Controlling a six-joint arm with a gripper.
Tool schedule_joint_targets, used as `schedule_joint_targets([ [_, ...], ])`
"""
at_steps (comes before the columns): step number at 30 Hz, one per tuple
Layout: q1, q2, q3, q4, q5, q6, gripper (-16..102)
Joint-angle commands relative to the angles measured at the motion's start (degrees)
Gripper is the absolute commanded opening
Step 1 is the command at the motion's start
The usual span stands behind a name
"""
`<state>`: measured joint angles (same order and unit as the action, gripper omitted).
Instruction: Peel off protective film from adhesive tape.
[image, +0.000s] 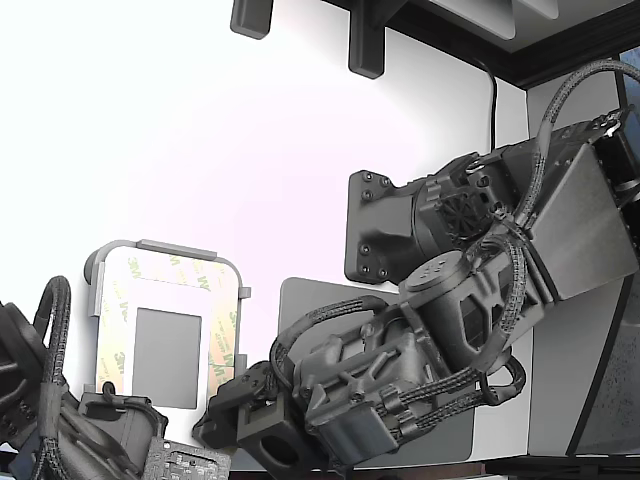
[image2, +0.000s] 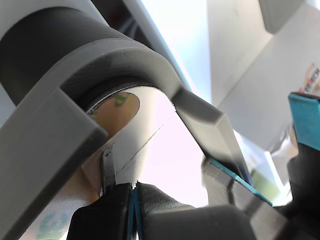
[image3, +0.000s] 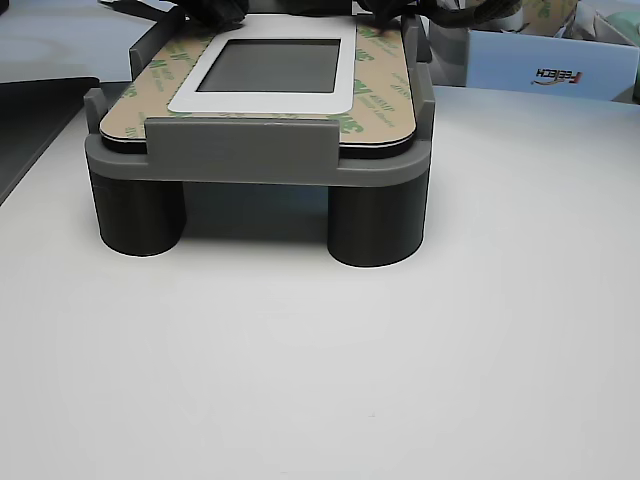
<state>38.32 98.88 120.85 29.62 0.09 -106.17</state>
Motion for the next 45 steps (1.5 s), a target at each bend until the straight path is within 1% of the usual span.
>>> schedule_joint_targets([
  [1,-1.1,1.2,-0.8,0.0,0.1,-0.3,-10],
  [17,-2.1,1.2,-0.1,-0.4,-0.1,-1.1,-10],
  [40,-5.4,2.1,2.1,-1.9,-2.5,-3.2,-10],
  [45,-5.4,3.6,1.1,0.7,-1.8,-3.3,-9],
])
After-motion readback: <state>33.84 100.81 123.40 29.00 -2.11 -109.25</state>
